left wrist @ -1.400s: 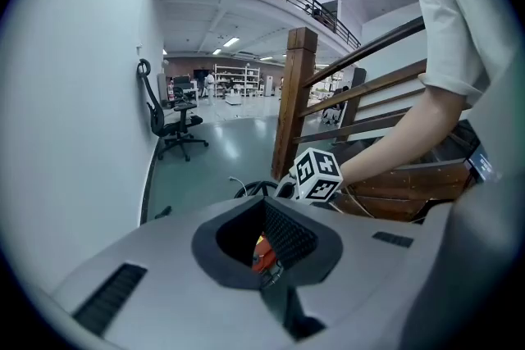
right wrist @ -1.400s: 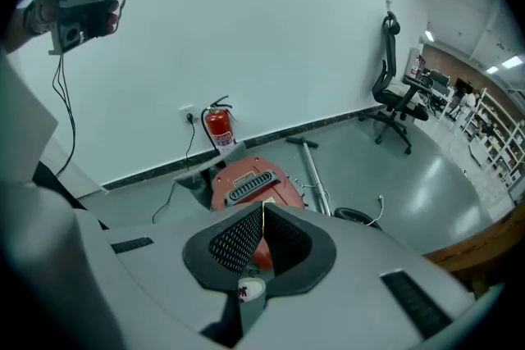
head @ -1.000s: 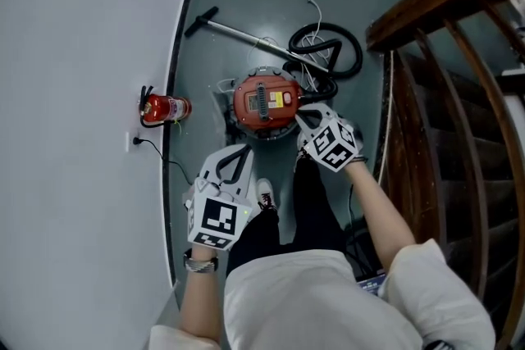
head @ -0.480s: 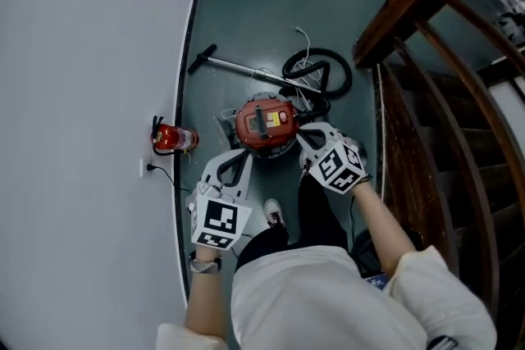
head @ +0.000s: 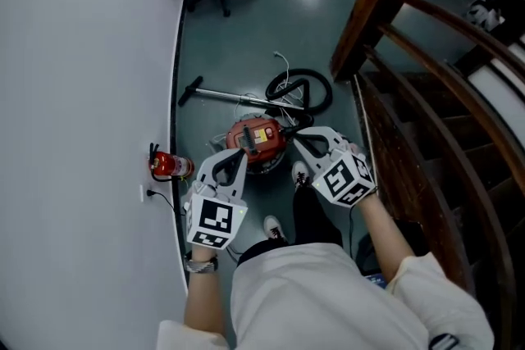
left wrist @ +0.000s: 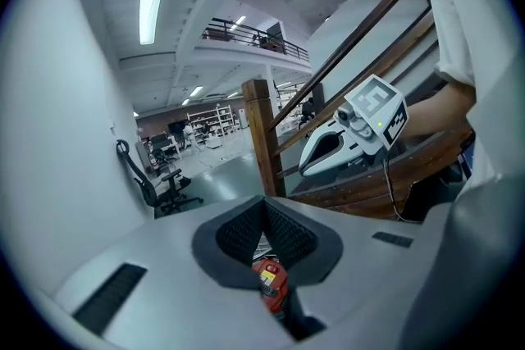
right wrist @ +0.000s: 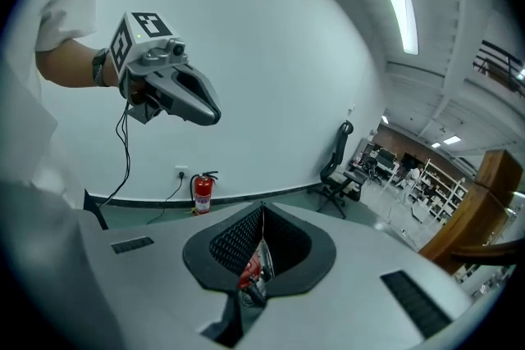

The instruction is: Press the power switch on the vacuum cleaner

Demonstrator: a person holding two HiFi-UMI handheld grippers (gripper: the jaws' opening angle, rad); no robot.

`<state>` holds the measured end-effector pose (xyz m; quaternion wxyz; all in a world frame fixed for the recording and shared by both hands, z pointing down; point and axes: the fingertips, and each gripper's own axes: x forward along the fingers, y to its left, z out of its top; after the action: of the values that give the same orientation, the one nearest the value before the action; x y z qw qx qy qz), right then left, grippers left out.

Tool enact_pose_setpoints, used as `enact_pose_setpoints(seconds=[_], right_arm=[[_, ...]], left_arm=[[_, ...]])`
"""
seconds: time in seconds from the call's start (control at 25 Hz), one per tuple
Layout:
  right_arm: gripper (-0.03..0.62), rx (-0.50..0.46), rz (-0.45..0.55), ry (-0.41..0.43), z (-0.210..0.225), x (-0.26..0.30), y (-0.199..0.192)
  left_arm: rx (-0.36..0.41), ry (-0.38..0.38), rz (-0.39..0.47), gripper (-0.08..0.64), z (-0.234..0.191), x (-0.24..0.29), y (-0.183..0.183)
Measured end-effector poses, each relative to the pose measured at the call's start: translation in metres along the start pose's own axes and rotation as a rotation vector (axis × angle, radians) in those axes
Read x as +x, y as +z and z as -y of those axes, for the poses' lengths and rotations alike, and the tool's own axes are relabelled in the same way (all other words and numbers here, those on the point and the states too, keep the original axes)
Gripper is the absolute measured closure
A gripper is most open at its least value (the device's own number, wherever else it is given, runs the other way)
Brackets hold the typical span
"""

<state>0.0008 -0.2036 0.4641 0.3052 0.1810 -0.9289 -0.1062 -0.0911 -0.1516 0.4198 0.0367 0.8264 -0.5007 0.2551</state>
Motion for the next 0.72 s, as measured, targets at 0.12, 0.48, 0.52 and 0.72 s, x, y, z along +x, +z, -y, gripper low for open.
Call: enact_pose_setpoints(seconds=[0.12, 0.48, 0.52, 0.72], right_arm=[[0.563, -0.035, 0.037, -0.046, 0.006, -0.028, 0.024], [0.563, -0.174, 0.089, -0.129, 0.006, -0.100, 0.079], [0.563, -0.182, 0.090, -0.138, 0.005, -0.107, 0.083], [0.563, -0.216, 0.088, -0.175, 0.000, -0.136, 0.096]], left_arm=[[0.065, -0.025, 0.044, 0.558, 0.011, -0.008, 0.022], [0.239, 0.004, 0.110, 0.558, 0.024, -0.045, 0.066], [0.263, 0.010, 0.111, 0.558, 0.026, -0.049, 0.071], [0.388, 0.001, 0.100, 0.558, 0.045, -0.057, 0.079]])
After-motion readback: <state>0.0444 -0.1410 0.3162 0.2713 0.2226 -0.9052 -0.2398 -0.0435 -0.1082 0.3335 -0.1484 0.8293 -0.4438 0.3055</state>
